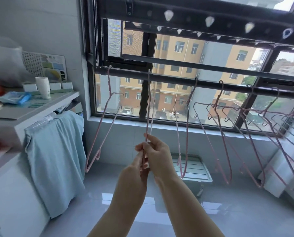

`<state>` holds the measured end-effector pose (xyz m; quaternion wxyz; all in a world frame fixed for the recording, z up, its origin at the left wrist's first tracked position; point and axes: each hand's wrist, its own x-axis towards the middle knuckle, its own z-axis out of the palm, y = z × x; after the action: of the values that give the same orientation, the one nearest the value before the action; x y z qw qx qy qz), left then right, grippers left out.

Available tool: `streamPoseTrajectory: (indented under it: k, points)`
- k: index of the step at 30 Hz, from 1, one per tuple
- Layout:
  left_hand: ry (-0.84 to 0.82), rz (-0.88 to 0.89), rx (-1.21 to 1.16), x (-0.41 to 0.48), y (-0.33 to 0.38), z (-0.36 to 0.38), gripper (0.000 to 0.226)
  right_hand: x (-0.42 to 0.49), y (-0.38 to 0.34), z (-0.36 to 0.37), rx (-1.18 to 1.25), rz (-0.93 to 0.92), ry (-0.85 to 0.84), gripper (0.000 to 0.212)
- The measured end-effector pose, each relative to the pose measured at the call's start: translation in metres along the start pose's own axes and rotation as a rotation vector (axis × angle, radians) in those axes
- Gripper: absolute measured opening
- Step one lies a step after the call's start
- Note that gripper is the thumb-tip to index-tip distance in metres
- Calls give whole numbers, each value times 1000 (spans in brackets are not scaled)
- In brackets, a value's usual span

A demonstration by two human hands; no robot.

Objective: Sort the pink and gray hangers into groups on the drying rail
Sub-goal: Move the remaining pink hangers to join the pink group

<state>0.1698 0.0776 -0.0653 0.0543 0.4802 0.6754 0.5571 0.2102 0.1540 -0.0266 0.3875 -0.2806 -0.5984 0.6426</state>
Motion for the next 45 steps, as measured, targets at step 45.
streamPoseTrajectory:
  k: [45]
  points:
    - [236,164,142,2,15,-11,41,-21,-18,-68,-678,-463,562,45]
